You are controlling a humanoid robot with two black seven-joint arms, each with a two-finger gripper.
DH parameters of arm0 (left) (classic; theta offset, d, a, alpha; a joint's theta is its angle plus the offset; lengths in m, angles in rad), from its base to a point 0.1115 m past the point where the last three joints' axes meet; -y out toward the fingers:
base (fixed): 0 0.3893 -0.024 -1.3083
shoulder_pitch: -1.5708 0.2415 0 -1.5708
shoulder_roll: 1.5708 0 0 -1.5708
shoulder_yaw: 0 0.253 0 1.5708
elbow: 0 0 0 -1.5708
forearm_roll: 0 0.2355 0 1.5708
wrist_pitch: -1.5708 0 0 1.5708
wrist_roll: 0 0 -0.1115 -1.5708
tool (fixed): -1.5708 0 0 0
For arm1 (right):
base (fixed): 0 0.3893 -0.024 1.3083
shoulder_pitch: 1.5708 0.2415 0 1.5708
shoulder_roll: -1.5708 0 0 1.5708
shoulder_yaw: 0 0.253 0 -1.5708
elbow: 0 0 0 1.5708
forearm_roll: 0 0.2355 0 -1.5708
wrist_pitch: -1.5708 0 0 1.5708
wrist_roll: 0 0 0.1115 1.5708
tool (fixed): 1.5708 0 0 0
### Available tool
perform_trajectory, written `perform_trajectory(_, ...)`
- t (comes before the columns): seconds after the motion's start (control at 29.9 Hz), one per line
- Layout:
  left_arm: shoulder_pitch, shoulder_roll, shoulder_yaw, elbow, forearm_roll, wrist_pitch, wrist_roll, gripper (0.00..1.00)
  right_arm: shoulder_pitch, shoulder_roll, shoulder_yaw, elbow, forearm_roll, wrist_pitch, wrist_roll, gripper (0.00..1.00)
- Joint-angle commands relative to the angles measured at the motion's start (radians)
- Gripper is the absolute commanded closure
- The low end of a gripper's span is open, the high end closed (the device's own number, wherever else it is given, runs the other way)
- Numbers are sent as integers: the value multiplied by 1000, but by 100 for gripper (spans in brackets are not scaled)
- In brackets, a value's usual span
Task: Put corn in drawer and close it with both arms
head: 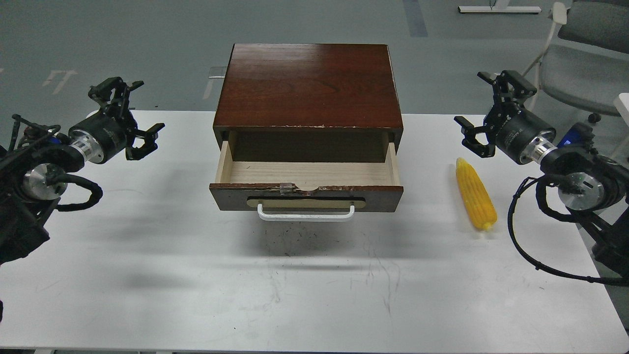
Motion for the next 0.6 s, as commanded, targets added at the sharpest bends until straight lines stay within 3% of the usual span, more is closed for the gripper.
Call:
perform_trajectory(0.0, 14, -2, 5, 0, 0, 0, 0, 2, -1, 1, -1, 1, -1, -8, 0, 0)
perform_trajectory(0.57, 20, -3, 6, -64, -1, 0, -3, 2, 21, -4, -21, 25, -30, -45, 1, 0)
